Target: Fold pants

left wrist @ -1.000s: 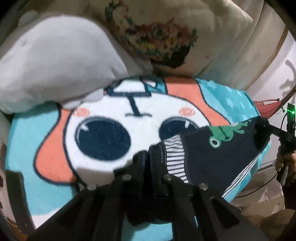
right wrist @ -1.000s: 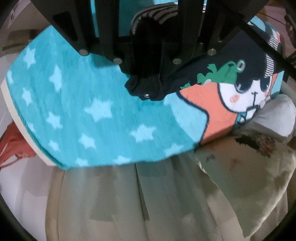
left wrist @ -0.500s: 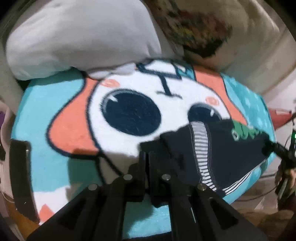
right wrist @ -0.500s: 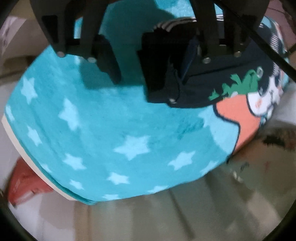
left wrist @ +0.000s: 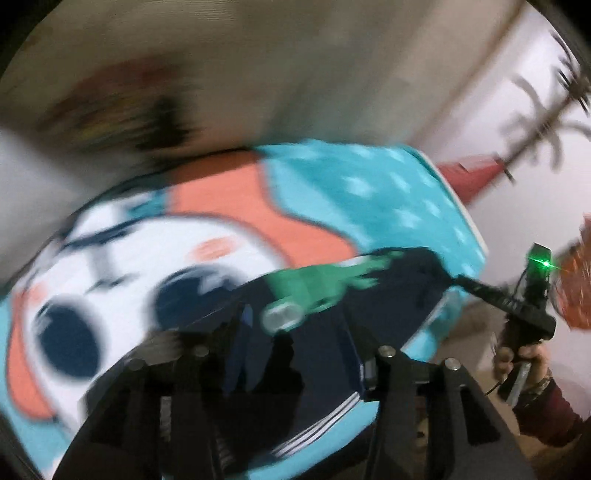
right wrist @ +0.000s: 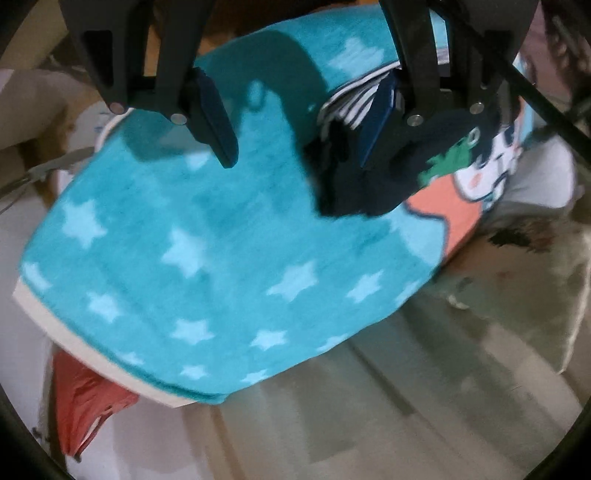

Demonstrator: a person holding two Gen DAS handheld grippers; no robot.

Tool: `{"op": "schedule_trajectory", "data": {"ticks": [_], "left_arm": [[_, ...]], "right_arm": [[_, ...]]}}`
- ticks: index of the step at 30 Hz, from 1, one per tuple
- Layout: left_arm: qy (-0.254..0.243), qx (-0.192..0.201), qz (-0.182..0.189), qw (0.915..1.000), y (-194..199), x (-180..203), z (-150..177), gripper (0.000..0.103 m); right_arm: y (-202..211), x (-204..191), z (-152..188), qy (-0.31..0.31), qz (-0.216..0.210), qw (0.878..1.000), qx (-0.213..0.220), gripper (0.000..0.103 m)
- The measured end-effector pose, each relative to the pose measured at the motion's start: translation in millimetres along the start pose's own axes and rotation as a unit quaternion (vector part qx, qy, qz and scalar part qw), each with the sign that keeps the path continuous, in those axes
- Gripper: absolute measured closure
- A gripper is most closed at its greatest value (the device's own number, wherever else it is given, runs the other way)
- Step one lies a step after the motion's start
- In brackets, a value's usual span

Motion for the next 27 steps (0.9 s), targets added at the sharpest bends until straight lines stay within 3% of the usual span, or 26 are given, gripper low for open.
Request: {"op": "schedule_trajectory", "data": {"ticks": [4, 9, 17, 19, 20, 22, 23, 25, 27], "left_arm": [[-0.063, -0.034, 0.06, 0.9956, -45.4, 79.4, -27.5, 0.052], [-0.116, -0.104, 0.125, 0.9798, -103.2, 163.3, -39.8, 0.052], [-0.189, -0.17, 0.123, 0.9592, -162.8, 215.9, -27.1, 0.051], [-0.193, -0.171, 0.121, 0.9586, -167.0, 219.6, -26.3, 0.051], [-0.193, -0.171, 0.121, 0.9586, -167.5, 221.1, -26.9, 0.051], [-0.197, -0.164, 0.104, 0.961, -167.6, 217.8, -27.5, 0.071], [-0.194, -0.162, 0.104, 0.9619, -168.4, 216.4, -29.1, 0.074], [-0.181, -0.156, 0.111, 0.9647, -164.1, 212.2, -32.4, 0.082], [-0.165, -0.142, 0.118, 0.9688, -155.0, 207.6, -36.9, 0.084]], "right_arm": [[-12.8, -5.9, 13.9, -0.003, -0.028, 1.0, -0.011, 0.031], [-30.4, -1.1, 22.9, -0.007, -0.044, 0.999, -0.019, 0.031], [-48.8, -5.8, 24.7, 0.017, -0.069, 0.997, -0.03, 0.031], [-51.9, -8.0, 22.6, 0.029, -0.066, 0.997, -0.031, 0.032], [-53.3, -8.6, 20.9, 0.037, -0.06, 0.997, -0.031, 0.042], [-58.7, -9.2, 19.7, 0.044, -0.058, 0.996, -0.041, 0.067], [-60.3, -10.2, 18.7, 0.04, -0.064, 0.996, -0.044, 0.074], [-59.1, -14.5, 15.9, 0.04, -0.069, 0.996, -0.044, 0.08], [-54.7, -24.2, 12.4, 0.058, -0.062, 0.996, -0.039, 0.081]]}}
Point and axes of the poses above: each gripper's, at about its wrist camera, not at the fingertips, and y roughly against the way its jaws point, x to its right, z to its underside, the point moved 10 cm from there along -y, roughly the way its jaws point, and after that the axes turned 11 degrees about -z, right-handed, at the moved point
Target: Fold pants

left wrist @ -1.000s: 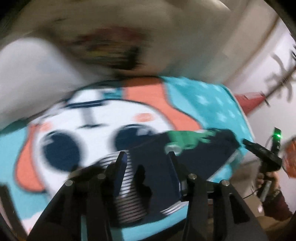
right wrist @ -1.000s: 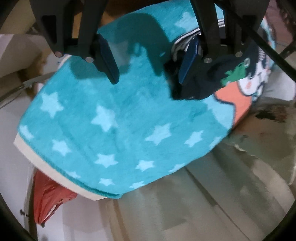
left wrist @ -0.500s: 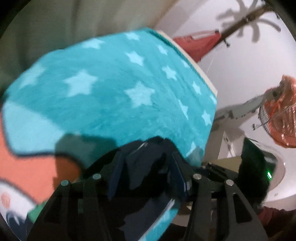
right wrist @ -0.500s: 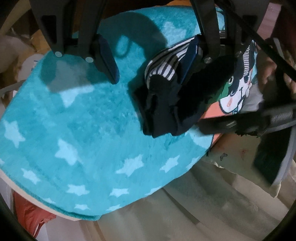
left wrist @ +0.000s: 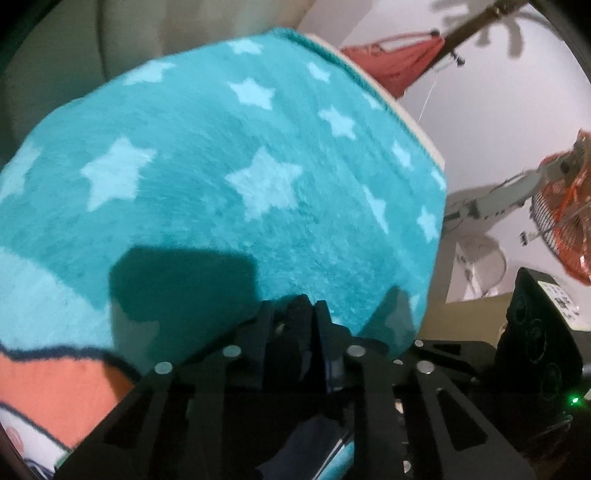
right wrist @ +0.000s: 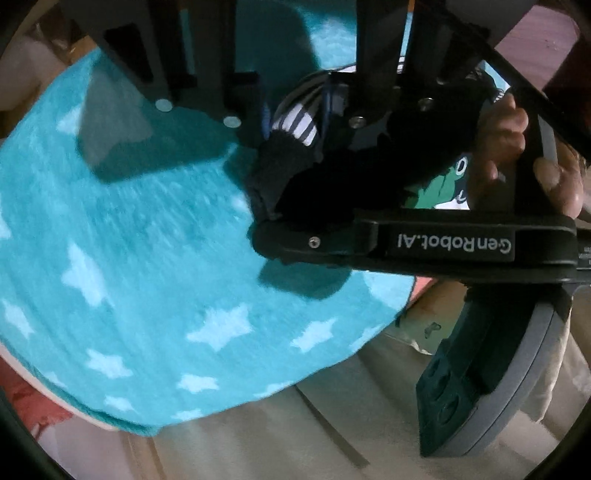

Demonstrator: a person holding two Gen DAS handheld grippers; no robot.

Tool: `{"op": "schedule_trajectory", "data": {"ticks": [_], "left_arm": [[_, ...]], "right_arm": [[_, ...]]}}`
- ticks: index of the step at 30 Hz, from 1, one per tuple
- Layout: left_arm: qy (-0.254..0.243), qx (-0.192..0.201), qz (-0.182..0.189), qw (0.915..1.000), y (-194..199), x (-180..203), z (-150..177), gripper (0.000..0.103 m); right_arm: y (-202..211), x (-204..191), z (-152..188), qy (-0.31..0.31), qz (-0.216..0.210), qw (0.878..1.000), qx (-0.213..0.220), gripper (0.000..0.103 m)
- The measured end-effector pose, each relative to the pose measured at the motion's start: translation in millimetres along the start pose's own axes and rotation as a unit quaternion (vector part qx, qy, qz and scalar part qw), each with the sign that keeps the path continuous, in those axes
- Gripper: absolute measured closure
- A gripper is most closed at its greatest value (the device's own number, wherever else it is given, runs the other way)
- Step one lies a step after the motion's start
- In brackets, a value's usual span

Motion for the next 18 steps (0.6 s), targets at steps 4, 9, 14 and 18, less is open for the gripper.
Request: {"op": "schedule_trajectory", "data": {"ticks": [4, 9, 14, 18], "left_arm": [[0.023, 0.045, 0.008, 0.9987, 33.7, -8.7, 7.2, 0.084], [0.073, 0.093, 0.027, 0.9927, 77.3, -39.8, 39.5, 0.084], [0.149, 0.101, 0.043, 0.9827, 94.6, -89.8, 96.1, 0.08], [0.205, 0.113, 0.048, 0.971, 118.0, -123.7, 141.5, 0.072]], "right_arm": [[7.5, -30.8, -4.6, 0.055, 0.024, 0.998, 0.008, 0.082], [-3.0, -86.5, 5.9, 0.135, 0.034, 0.99, -0.003, 0.082], [-39.4, -137.8, 42.7, 0.201, 0.021, 0.978, -0.048, 0.076], [-74.6, -157.9, 73.7, 0.24, 0.034, 0.967, -0.08, 0.056]]}}
Point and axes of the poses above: each gripper's, at about its wrist camera, not at the fingertips, and y roughly against the way its jaws point, x to its right, z to its underside, the point moved 10 cm from there along -y, roughly the way its jaws point, and after that the axes turned 11 degrees about -z, right-handed, at the moved point
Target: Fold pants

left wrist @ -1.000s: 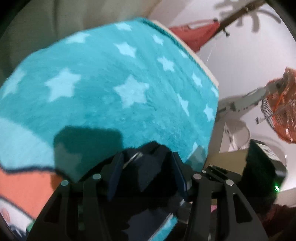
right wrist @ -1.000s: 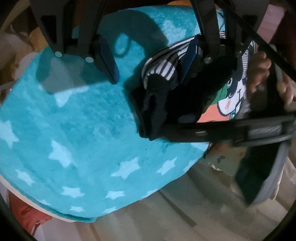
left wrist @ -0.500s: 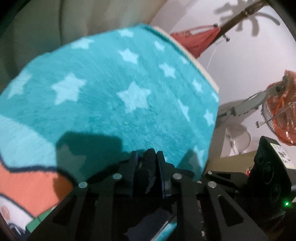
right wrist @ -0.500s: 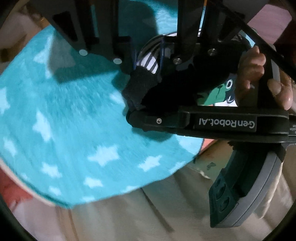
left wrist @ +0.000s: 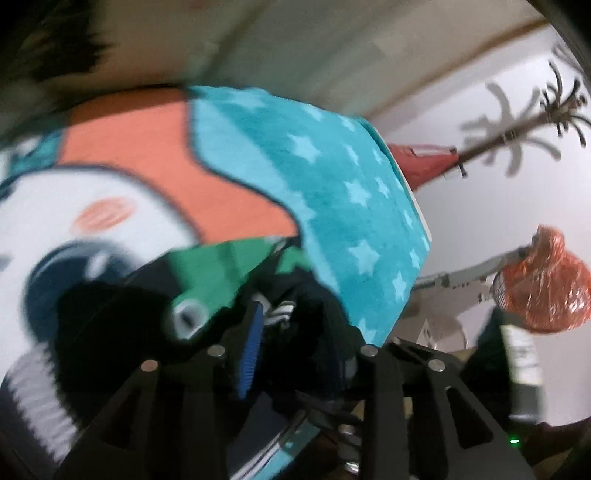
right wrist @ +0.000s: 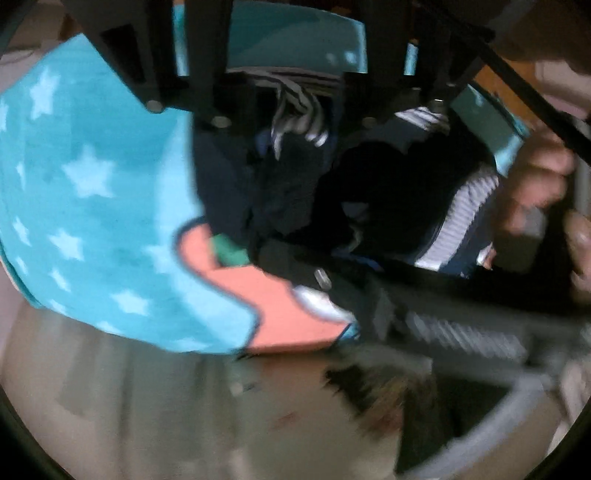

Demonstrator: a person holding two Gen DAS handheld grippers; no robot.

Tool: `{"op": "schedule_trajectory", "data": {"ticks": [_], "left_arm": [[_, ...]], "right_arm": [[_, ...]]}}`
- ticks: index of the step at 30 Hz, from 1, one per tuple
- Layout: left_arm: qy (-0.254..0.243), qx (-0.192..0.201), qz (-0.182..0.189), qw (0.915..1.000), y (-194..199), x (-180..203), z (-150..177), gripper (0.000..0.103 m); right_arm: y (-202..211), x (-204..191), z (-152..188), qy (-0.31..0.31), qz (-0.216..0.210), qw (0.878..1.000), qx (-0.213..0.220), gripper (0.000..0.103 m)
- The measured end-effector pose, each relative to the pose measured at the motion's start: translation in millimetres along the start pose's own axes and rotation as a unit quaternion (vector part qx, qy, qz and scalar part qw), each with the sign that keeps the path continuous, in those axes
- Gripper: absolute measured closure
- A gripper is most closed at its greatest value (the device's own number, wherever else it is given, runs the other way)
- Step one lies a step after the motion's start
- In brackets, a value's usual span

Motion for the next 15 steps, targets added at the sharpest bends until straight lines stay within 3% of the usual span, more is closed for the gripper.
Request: {"op": "schedule_trajectory", "data": {"ticks": [3, 7, 13, 15], "left_arm": [[0.033, 0.035, 0.007, 0.9988, 42.4, -25.4, 11.8, 0.061], [0.072, 0.083, -0.002, 0.9939, 92.5, -57.6, 26.1, 0.05], [0.12, 0.127, -0.058, 0.9829, 140.6, -121.1, 51.8, 0.049], [0.147, 0.131, -0.058, 0.9788, 143.2, -139.5, 59.8, 0.049]], "right_arm": [[-10.9, -13.0, 8.1, 0.025, 0.03, 0.999, -0.011, 0.049], [10.6, -26.3, 4.0, 0.023, 0.019, 1.0, -0.001, 0.044], [60.0, -15.1, -24.4, -0.05, 0.005, 0.997, 0.061, 0.044], [51.4, 1.2, -33.2, -0.083, 0.014, 0.995, 0.061, 0.056]]}}
Point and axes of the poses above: each gripper's, at about its wrist camera, not at the fingertips, and y roughly against the way its jaws point, x to its right, z to its underside, the point moved 10 cm from there along -y, roughly the way its jaws point, and after that the axes turned 11 degrees about -z, right-handed, at the moved point
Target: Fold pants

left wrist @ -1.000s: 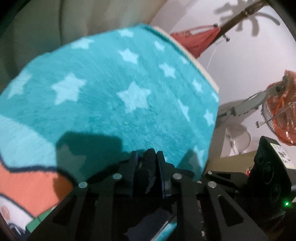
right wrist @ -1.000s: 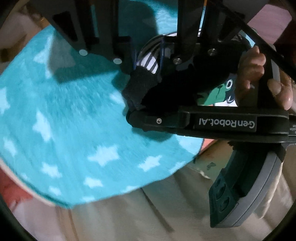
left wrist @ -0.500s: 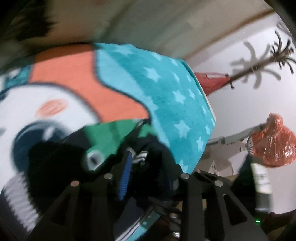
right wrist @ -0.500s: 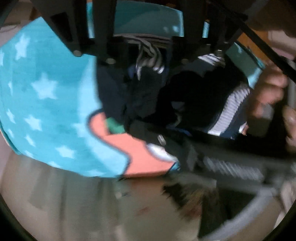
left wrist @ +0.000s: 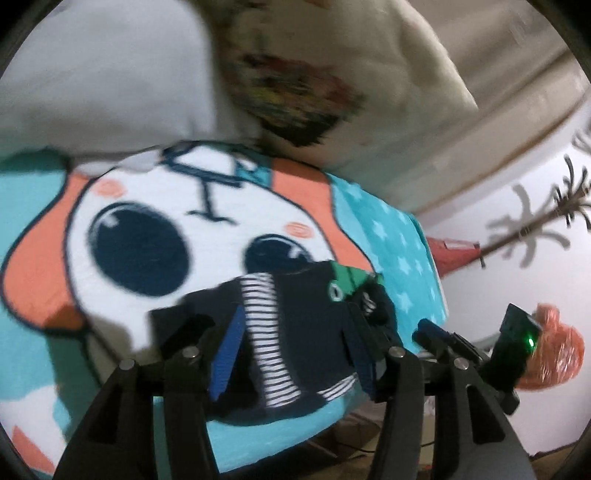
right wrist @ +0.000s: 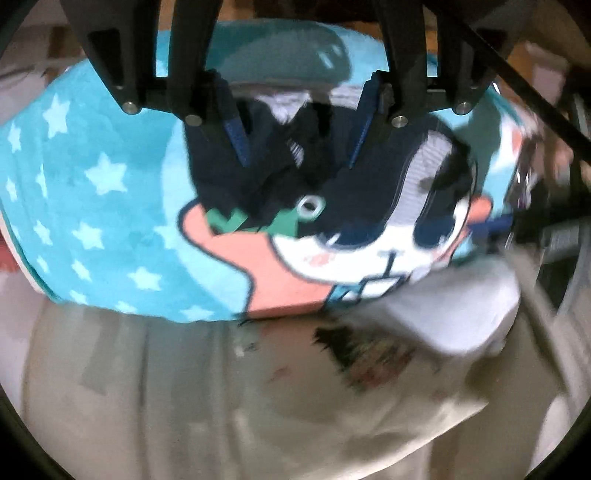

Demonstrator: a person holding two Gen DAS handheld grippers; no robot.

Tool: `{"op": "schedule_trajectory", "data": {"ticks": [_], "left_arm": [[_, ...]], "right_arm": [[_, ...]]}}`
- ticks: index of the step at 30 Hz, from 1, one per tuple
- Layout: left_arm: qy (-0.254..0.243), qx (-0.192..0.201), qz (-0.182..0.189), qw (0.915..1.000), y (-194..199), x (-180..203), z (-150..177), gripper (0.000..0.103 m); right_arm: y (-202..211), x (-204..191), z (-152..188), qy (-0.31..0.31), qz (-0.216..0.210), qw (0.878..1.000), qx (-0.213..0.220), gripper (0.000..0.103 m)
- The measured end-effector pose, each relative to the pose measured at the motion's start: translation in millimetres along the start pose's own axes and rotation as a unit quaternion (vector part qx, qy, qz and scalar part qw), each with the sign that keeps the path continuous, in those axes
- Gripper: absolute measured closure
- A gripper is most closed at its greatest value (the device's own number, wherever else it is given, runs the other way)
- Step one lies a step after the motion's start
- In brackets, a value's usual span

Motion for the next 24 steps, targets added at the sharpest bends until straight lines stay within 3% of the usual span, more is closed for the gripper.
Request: {"op": "schedule_trajectory", "data": {"ticks": [1, 4, 6, 8, 12, 15, 17, 20, 24], "left_arm": [[0.011, 0.0, -0.004, 0.9999, -1.2, -8.4, -0.1, 0.049], [0.027, 0.002, -0.025, 0.9993, -2.4, -27.5, 5.7, 0.049], [0.025, 0.004, -0.044, 0.9987, -2.9, -35.4, 11.0, 0.049], [0.024, 0.003, -0.054, 0.9983, -2.5, -41.8, 17.2, 0.049], [0.034, 0.004, -0.06, 0.9976, 2.3, -52.6, 26.2, 0.049], [0.047, 0.003, -0.062, 0.9969, 3.2, -61.3, 33.8, 0.049], [0.057, 0.004, -0.067, 0.9961, 3.1, -68.2, 38.9, 0.049], [0.072, 0.0, -0.065, 0.9953, 2.0, -76.9, 46.1, 0.049], [0.08, -0.001, -0.062, 0.9949, 3.8, -80.8, 56.3, 0.049]], "right_arm": [[-6.8, 3.1, -1.9, -0.013, 0.003, 1.0, -0.002, 0.068], [-43.8, 9.2, -4.1, -0.057, -0.018, 0.998, -0.023, 0.076], [-66.6, 4.8, 2.1, -0.073, -0.039, 0.995, -0.047, 0.076], [-91.7, 5.3, 10.2, -0.066, -0.033, 0.994, -0.082, 0.075], [-73.8, -4.8, -0.1, -0.055, -0.017, 0.995, -0.081, 0.074], [-45.5, -29.8, -14.2, -0.02, -0.02, 0.998, -0.063, 0.063], [-42.4, -55.0, -20.0, -0.01, -0.057, 0.996, -0.07, 0.049], [-63.9, -104.5, -15.8, 0.007, -0.121, 0.986, -0.115, 0.045], [-103.6, -158.9, -6.9, 0.041, -0.155, 0.974, -0.162, 0.041]]}}
Point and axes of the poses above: each gripper's, at about its wrist camera, not at the fingertips, and y roughly against the way its jaws point, x to its right, z to its underside, the point moved 10 cm from there along -y, roughly the way its jaws point, and after that the axes turned 11 degrees about -z, right-handed, at the moved point
